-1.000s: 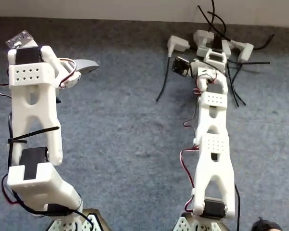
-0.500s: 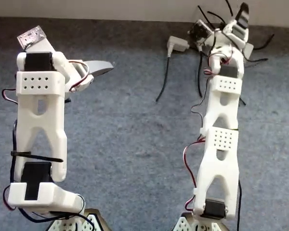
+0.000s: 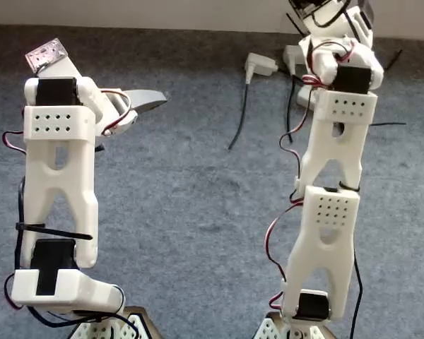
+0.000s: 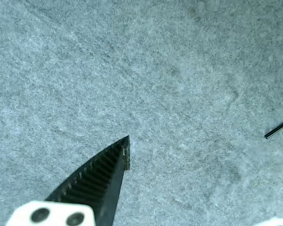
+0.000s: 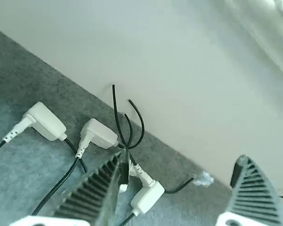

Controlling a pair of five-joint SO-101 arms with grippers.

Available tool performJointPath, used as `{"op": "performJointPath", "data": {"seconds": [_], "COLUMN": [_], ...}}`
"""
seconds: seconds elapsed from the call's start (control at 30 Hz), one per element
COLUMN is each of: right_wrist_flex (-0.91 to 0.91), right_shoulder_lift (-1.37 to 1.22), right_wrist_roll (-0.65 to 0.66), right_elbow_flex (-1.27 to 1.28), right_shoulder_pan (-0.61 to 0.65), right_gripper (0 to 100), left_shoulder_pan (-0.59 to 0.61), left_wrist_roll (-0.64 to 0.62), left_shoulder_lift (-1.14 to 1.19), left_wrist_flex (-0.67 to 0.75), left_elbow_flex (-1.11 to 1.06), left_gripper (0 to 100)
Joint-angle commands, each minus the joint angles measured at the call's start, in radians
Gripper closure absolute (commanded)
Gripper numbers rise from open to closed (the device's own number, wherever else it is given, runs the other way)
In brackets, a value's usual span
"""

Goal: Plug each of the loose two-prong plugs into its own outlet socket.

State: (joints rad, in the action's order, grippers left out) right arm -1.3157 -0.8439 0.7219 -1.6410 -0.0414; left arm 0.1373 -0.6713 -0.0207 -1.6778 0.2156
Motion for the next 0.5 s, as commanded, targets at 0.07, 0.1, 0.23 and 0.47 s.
{"op": "performJointPath", "data": {"seconds": [0.07, 0.1, 0.23, 0.47], "right_wrist_flex": [-0.271, -0.328, -0.447, -0.45], "right_shoulder_lift": [0.254, 0.283, 0.377, 0.46], "right_wrist_roll": [-0.11, -0.141, -0.307, -0.592], "right_elbow_flex": [-0.117, -0.117, -0.11, -0.108], "right_shoulder_pan": [-0.054, -0.062, -0.108, -0.188], "right_gripper": [66.6, 66.6, 66.6, 70.7], "left_shoulder_pan": [-0.045, -0.058, -0.134, -0.208], "left_wrist_roll": [0.112, 0.149, 0.238, 0.327], "left_shoulder_lift": [-0.117, -0.142, -0.263, -0.53], "left_wrist_flex": [0.003, 0.003, -0.005, -0.06], "left_elbow_flex": [0.093, 0.094, 0.096, 0.074], "left_gripper": [44, 44, 44, 44]}}
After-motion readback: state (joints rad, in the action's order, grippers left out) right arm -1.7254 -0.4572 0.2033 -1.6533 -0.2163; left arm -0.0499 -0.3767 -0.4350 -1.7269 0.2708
